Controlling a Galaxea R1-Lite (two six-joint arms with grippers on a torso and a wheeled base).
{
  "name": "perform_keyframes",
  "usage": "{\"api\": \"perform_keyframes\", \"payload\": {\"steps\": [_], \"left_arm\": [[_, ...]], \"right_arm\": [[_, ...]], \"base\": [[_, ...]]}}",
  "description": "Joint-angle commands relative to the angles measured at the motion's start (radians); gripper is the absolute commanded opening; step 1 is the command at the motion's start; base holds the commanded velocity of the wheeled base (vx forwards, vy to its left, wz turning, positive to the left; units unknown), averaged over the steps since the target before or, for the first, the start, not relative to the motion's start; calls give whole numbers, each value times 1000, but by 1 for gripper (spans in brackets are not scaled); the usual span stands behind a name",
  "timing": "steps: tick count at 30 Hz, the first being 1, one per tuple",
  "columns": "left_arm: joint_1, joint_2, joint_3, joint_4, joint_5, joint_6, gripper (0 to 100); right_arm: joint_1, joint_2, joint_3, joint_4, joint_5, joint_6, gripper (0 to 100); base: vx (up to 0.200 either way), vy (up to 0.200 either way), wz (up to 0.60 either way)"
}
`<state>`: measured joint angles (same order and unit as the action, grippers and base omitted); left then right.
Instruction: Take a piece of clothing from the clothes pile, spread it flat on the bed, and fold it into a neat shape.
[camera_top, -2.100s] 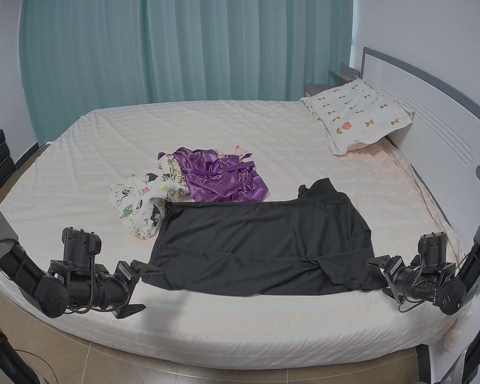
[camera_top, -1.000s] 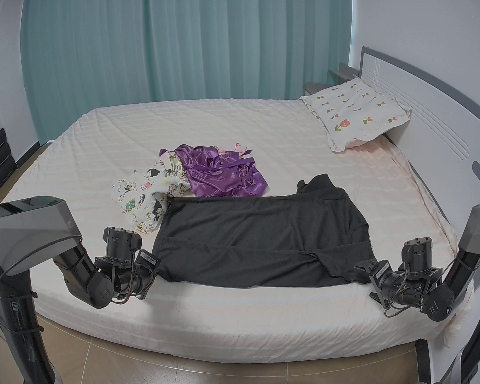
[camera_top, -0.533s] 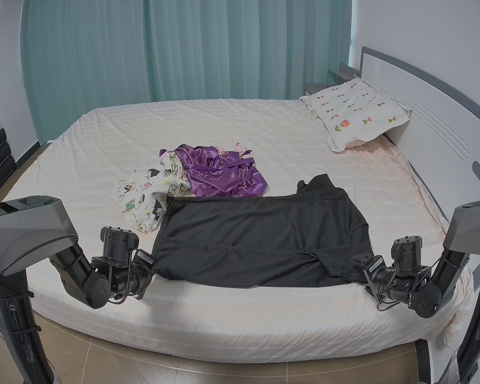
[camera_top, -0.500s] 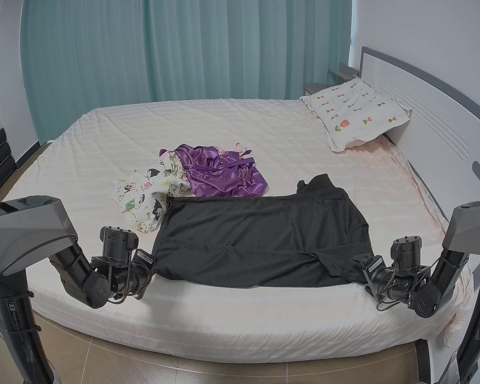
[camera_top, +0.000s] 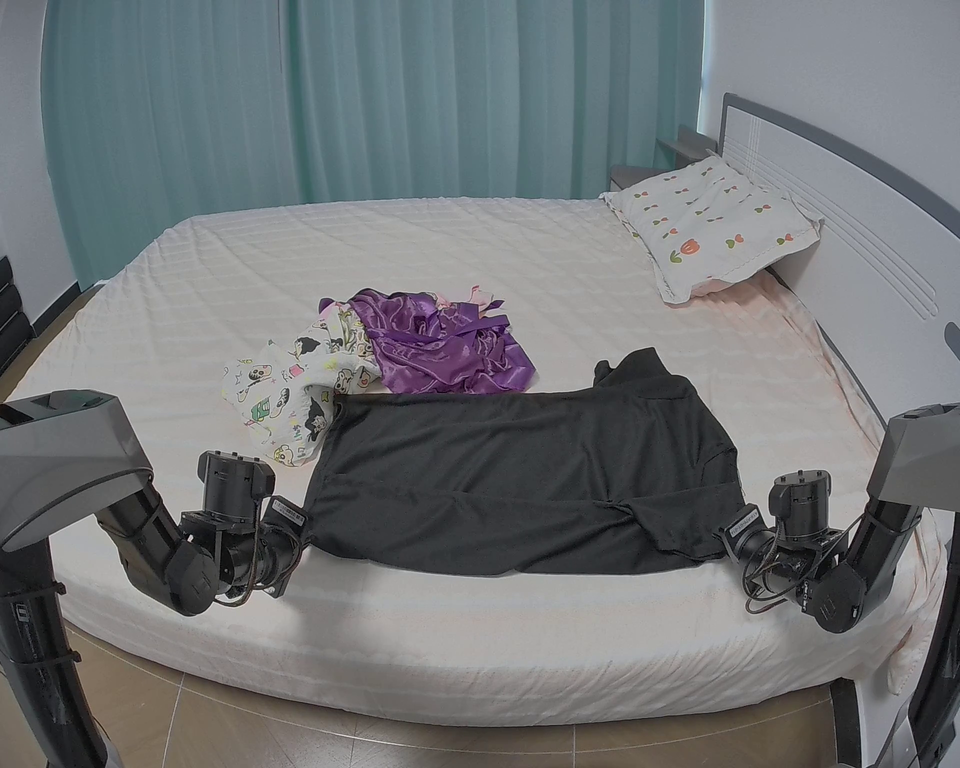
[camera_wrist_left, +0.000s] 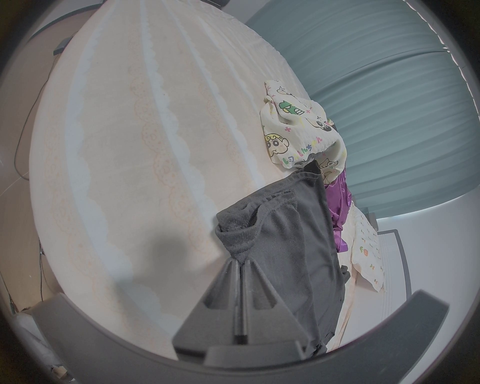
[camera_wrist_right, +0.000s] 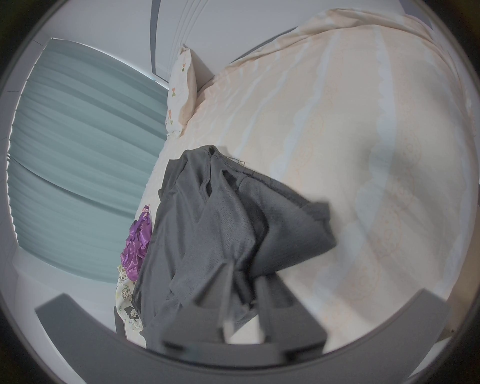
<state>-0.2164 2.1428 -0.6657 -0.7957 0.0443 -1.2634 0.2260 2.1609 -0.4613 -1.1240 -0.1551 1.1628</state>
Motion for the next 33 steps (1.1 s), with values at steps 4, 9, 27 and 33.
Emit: {"api": "perform_keyframes", "payload": {"steps": [4, 9, 27, 33], "left_arm": [[0, -11, 15, 0, 0, 1, 0], [0, -44, 57, 0, 5, -1, 0], [42, -156, 196, -77, 20, -7, 0], [35, -172, 212, -43, 20, 4, 0]], "right_arm": [[7, -9, 69, -66, -21, -11, 0], [4, -65, 122, -91, -20, -21, 0], [0, -193, 220, -74, -3, -123, 0], [6, -207, 263, -74, 6, -169, 0]], "base": [[0, 0, 0], [0, 0, 0], [0, 0, 0], [0, 0, 0]]}}
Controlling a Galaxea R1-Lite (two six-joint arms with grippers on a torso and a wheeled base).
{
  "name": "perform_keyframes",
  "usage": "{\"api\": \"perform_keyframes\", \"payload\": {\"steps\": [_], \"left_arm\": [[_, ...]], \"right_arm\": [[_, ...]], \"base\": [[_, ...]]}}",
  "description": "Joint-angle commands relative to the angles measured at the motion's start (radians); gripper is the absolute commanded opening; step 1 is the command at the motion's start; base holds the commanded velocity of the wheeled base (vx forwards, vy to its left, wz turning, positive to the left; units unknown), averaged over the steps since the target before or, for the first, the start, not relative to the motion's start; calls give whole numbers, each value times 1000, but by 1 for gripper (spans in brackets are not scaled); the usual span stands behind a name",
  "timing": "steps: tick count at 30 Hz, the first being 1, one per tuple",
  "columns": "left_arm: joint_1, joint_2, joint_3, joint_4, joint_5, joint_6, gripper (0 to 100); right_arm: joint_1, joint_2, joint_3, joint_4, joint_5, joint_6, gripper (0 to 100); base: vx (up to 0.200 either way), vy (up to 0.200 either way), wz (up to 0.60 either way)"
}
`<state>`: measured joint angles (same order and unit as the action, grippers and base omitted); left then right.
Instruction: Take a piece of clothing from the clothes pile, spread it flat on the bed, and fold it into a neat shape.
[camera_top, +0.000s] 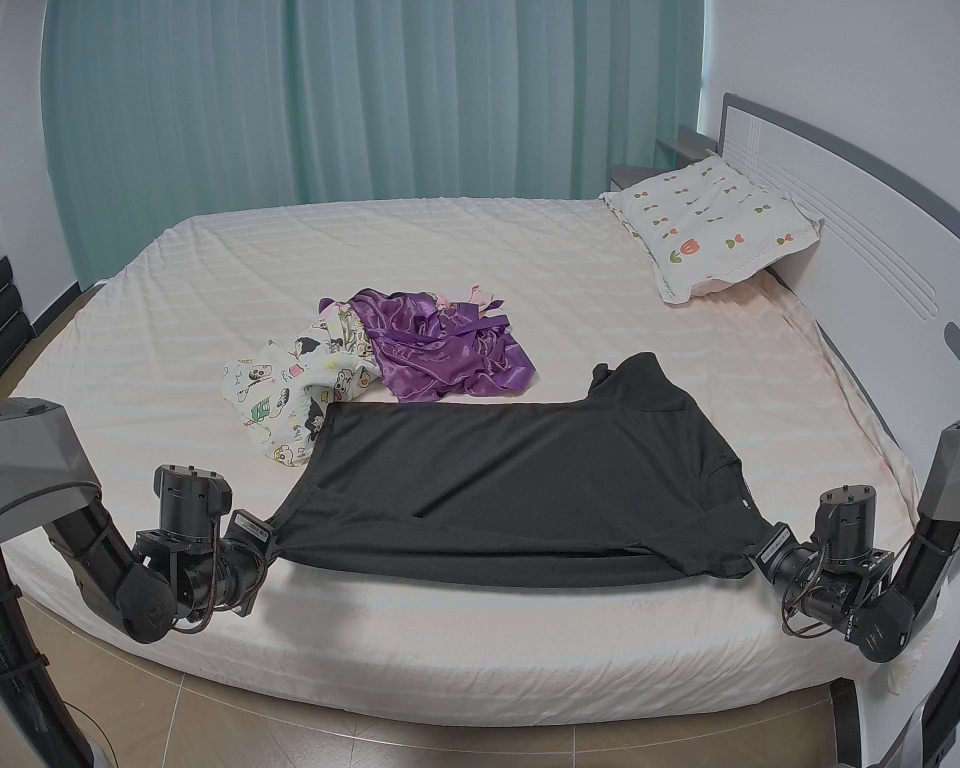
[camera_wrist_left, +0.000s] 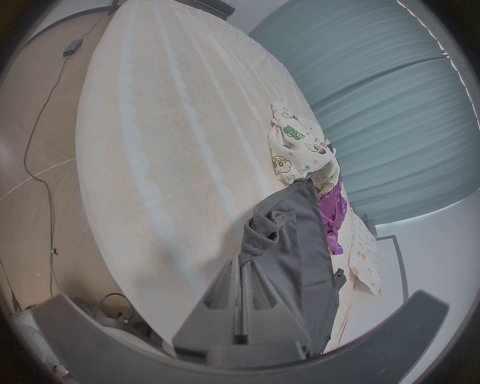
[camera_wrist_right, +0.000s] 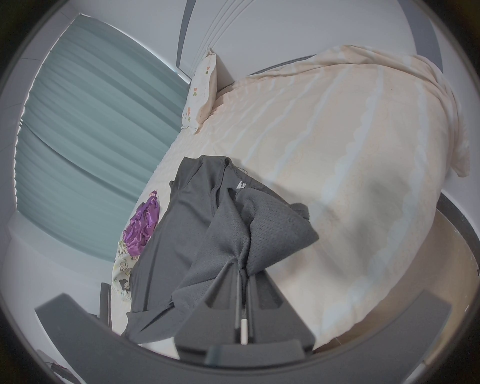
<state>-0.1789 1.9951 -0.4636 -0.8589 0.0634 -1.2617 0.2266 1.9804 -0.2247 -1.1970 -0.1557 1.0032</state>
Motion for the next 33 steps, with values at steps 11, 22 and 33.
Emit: {"api": "perform_keyframes", "payload": {"steps": [11, 22, 33], "left_arm": [[-10, -38, 99, 89, -11, 31, 0], [-16, -41, 100, 87, -28, 35, 100], [9, -111, -69, 133, -51, 194, 100]], "right_arm": [[25, -11, 82, 1, 61, -60, 0], [19, 24, 84, -18, 70, -60, 100], [-89, -120, -7, 60, 148, -127, 100]], "base": [[0, 0, 0], [0, 0, 0], [0, 0, 0]]}}
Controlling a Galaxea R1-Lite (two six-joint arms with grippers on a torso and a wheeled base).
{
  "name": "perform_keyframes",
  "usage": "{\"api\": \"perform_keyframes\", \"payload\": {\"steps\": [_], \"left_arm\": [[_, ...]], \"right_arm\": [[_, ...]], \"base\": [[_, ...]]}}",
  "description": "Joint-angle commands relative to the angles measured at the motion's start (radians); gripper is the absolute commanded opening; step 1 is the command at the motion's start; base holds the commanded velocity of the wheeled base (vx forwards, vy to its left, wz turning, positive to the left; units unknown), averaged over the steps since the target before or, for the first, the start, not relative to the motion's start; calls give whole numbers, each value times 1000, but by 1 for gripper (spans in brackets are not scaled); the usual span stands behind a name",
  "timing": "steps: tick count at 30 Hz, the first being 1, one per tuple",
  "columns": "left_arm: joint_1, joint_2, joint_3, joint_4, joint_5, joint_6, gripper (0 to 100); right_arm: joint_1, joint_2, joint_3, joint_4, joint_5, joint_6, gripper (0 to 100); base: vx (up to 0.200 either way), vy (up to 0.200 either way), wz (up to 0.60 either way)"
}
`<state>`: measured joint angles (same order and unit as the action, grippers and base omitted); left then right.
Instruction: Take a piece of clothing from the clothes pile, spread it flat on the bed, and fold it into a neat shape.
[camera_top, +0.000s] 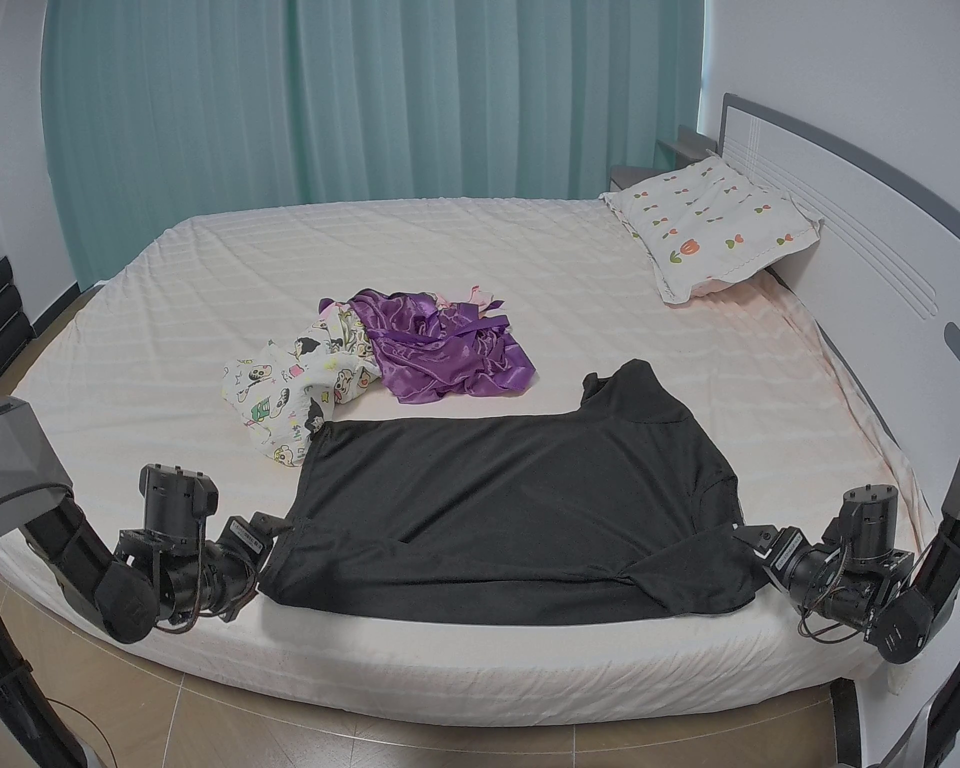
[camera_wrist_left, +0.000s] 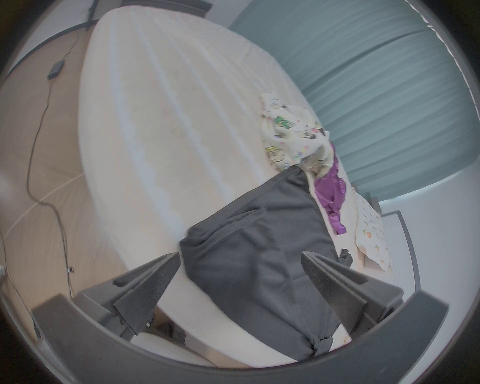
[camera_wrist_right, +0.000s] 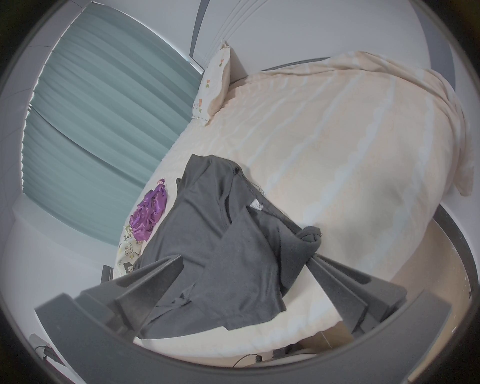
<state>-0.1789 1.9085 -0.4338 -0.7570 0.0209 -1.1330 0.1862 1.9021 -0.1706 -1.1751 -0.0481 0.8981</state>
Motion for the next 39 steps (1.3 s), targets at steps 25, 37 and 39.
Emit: {"api": "perform_keyframes", "payload": {"steps": [25, 37, 39], "left_arm": [[107, 294, -510, 257, -305, 473, 100], [102, 325, -542, 246, -302, 472, 0], [104, 325, -540, 246, -302, 472, 0]], "right_arm": [[-240, 80, -207, 170, 406, -232, 100], [-235, 68, -193, 167, 401, -234, 100], [-238, 61, -194, 166, 399, -235, 100]], "base": [[0, 0, 0], [0, 0, 0], [0, 0, 0]]}}
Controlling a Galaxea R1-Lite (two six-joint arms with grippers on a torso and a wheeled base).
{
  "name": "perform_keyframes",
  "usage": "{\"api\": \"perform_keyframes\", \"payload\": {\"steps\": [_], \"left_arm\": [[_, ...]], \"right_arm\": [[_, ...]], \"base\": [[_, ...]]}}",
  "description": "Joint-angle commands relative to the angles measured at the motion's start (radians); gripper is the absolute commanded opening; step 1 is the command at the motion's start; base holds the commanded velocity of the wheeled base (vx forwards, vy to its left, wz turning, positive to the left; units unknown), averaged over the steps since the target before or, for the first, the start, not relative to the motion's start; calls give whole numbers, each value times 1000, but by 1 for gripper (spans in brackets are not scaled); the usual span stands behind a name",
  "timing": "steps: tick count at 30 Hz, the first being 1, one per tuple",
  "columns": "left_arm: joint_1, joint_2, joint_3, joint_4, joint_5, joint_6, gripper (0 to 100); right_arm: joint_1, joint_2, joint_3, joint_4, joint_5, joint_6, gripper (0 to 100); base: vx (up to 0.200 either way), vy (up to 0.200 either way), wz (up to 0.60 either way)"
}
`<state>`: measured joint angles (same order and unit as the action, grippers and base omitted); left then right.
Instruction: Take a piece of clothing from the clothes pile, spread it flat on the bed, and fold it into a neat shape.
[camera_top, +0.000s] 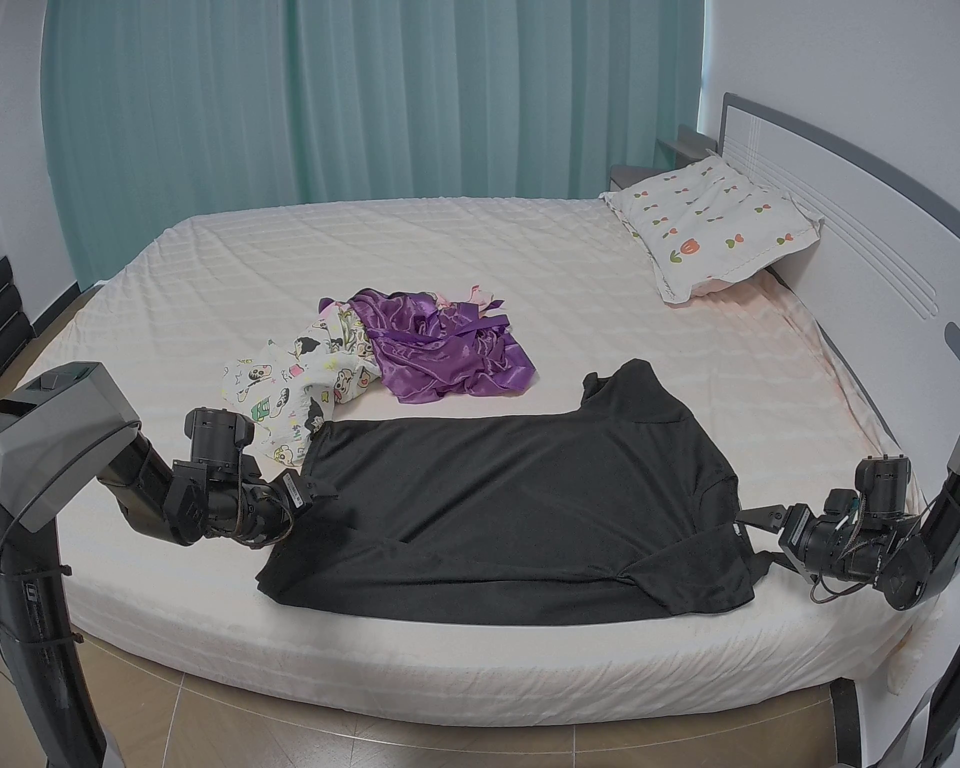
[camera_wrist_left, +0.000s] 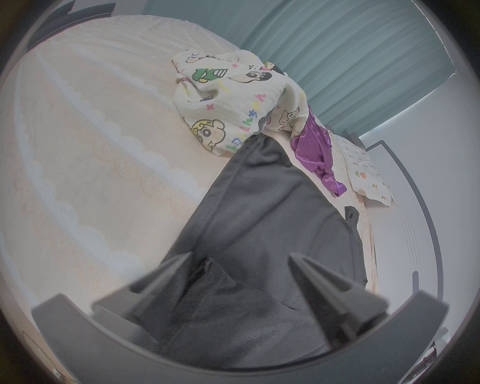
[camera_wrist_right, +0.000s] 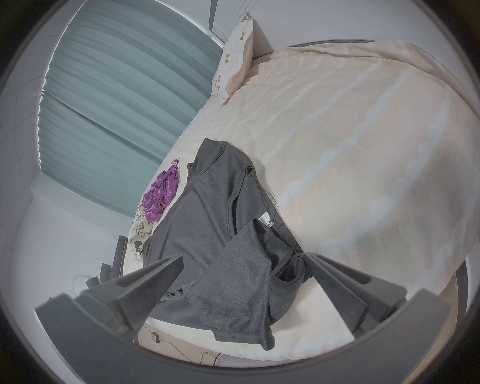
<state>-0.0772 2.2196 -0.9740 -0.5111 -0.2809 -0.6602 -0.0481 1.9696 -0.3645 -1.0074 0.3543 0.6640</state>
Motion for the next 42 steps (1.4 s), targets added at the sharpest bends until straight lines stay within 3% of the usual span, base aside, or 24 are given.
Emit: {"api": "perform_keyframes", "payload": {"steps": [1, 12, 18, 27, 32, 35, 42], "left_arm": [[4, 14, 3, 0, 0, -1, 0], [13, -8, 49, -14, 69, -25, 0], [11, -47, 103, -76, 71, -79, 0], [8, -86, 176, -129, 71, -108, 0], [7, -98, 170, -152, 75, -199, 0], [7, -100, 173, -153, 77, -202, 0], [7, -93, 175, -153, 78, -216, 0]], "right_arm": [[-6, -15, 1, -2, -3, -1, 100], [-24, -64, -28, 3, -17, -40, 100], [51, 32, -87, 9, -17, -96, 100], [97, 189, -171, 7, -6, -213, 100], [91, 199, -174, 6, 29, -225, 100], [82, 193, -168, 3, 63, -225, 100], [30, 190, -174, 0, 69, -236, 100]], "base": [[0, 0, 0], [0, 0, 0], [0, 0, 0], [0, 0, 0], [0, 0, 0], [0, 0, 0], [0, 0, 0]]}}
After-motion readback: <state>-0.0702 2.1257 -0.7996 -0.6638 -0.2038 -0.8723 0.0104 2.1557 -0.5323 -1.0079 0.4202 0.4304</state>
